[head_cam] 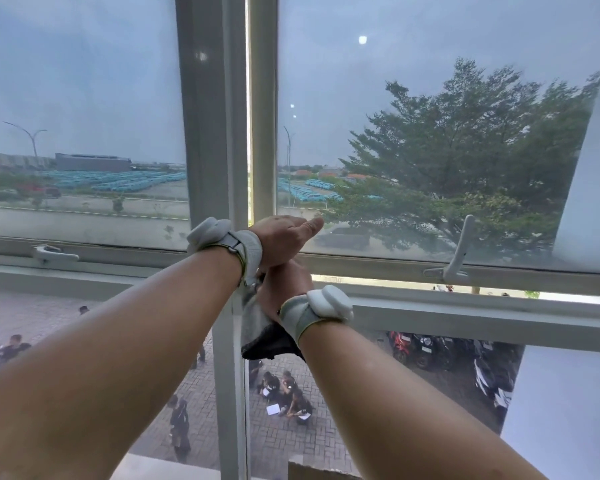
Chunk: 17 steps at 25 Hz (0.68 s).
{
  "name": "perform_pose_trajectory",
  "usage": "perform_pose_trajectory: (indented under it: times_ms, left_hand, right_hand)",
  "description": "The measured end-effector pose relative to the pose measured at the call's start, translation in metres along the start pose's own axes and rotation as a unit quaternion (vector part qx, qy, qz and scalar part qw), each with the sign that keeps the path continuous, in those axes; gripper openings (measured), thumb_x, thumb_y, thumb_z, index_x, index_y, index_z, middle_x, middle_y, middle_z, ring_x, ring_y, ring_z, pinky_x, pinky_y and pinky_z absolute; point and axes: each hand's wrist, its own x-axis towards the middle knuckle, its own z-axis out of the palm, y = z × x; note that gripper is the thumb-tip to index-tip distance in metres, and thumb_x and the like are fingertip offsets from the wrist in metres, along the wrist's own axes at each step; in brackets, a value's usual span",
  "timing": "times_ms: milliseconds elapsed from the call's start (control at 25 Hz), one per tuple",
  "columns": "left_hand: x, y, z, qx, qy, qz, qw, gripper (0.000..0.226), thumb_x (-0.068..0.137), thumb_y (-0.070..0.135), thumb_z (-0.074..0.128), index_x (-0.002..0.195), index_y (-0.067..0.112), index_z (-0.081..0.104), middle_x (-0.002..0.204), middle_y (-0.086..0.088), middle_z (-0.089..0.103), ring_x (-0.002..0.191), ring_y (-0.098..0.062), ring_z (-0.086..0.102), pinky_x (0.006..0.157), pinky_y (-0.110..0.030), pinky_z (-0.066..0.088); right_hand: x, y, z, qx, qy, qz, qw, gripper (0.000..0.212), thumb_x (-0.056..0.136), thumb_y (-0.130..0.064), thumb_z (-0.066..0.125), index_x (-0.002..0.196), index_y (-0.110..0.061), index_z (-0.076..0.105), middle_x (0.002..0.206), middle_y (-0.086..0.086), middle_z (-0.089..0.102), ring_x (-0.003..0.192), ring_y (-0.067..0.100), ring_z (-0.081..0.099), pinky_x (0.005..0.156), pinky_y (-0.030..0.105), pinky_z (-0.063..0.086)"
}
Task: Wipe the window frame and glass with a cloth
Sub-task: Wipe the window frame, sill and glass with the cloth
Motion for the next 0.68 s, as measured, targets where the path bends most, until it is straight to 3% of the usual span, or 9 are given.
perform_pose_trajectory:
  times_ms: [240, 480, 680]
  left_hand:
    - [0.008, 0.029, 0.02, 0.008, -0.011, 0.033, 0.999, 0.061, 0.099, 0.055, 0.023, 0.133, 0.015, 0.056, 0.135, -0.012, 0.057, 0.127, -0.027, 0.048, 0.109, -0.037, 0.034]
    - [0.018, 0.068, 0.04, 0.005, -0.01, 0.062, 0.998, 0.061, 0.1, 0.051, 0.023, 0.13, 0.011, 0.058, 0.13, -0.011, 0.061, 0.122, -0.027, 0.051, 0.102, -0.033, 0.035]
    - [0.028, 0.1, 0.064, -0.012, -0.015, 0.08, 0.997, 0.06, 0.099, 0.054, 0.024, 0.124, 0.014, 0.061, 0.118, -0.008, 0.065, 0.116, -0.026, 0.056, 0.105, -0.039, 0.038]
  right_hand:
    - [-0.003, 0.034, -0.019, -0.019, -0.015, 0.021, 1.0, 0.032, 0.099, -0.019, 0.042, 0.122, -0.007, 0.06, 0.128, 0.01, 0.058, 0.118, 0.023, 0.053, 0.091, 0.027, 0.037]
    - [-0.029, 0.087, -0.067, -0.024, -0.03, 0.017, 0.999, 0.02, 0.084, -0.02, 0.056, 0.099, -0.014, 0.069, 0.11, 0.009, 0.063, 0.105, 0.027, 0.058, 0.087, 0.031, 0.048]
    - [-0.046, 0.142, -0.101, -0.045, -0.046, 0.051, 0.997, 0.021, 0.082, -0.022, 0.059, 0.099, -0.02, 0.073, 0.11, 0.011, 0.062, 0.103, 0.029, 0.06, 0.088, 0.03, 0.049]
